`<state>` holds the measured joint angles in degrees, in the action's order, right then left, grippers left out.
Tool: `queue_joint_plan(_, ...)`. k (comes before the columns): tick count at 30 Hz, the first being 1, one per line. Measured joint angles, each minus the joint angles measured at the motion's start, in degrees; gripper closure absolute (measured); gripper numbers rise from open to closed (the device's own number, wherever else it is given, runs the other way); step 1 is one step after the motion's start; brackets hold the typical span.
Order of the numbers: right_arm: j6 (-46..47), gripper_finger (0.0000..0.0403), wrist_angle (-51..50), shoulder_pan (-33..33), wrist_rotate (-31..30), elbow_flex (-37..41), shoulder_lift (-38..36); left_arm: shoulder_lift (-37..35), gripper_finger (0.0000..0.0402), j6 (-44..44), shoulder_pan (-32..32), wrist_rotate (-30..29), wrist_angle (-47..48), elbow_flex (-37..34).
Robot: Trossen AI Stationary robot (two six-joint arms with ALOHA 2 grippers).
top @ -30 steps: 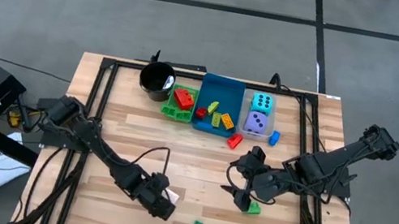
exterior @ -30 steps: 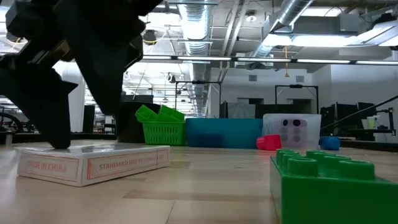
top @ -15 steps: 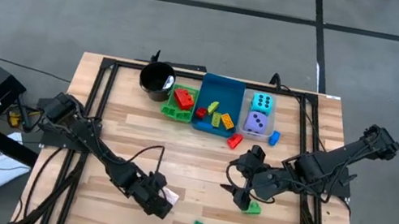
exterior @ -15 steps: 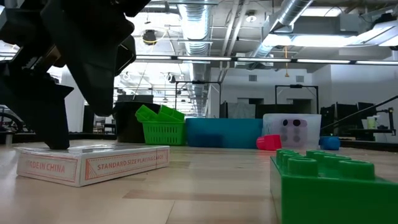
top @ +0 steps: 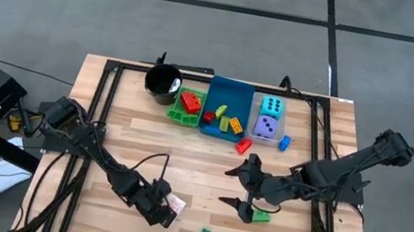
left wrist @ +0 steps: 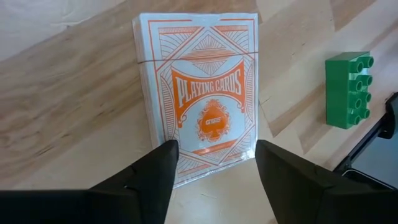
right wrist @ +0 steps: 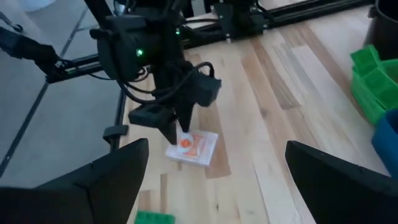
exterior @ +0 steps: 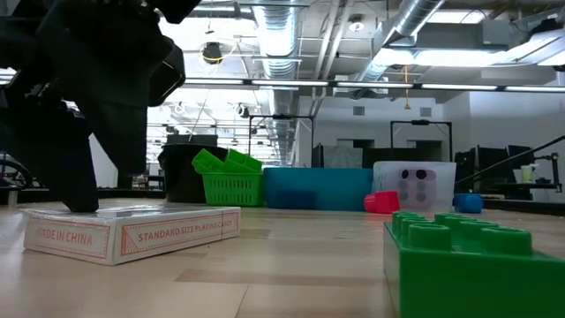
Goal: Pick & Place Toys
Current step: Put the orange deck of cards into the black bucket
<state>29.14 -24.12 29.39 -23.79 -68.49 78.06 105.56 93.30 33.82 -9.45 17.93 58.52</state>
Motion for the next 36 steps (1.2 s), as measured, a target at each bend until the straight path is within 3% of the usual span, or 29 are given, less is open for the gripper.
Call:
queue_joint_plan(7, 4.45, 0.0031, 10.49, -0.33, 2.05, 13.46, 0.05, 0.09, 0.0186, -0.02, 1.41, -1.73, 0.04, -0.04)
queue_joint_plan(13, 11.96, 0.0031, 28.26, 0.08, 5.71, 23.93, 3.47, 0.09, 0.0187, 0.08, 1.84, -2.10, 0.22, -0.04)
queue_joint_plan(23, 17.87, 0.0033, 46.93, -0.49, 17.80, 21.60, 20.00, 0.09, 0.0189, 0.43, 2.53, -2.20, 0.67, -0.04)
queue_joint_plan(31, 13.73, 0.0055, 46.60, -3.02, 21.33, 19.22, 20.25, -0.84, 0.0190, 1.49, 3.45, -3.54, 1.46, -0.22)
queue_joint_plan(36, 4.43, 0.0060, 44.53, -3.80, 22.57, 17.65, 20.25, -3.10, 0.0190, 0.37, 3.46, -5.65, 2.70, -0.50)
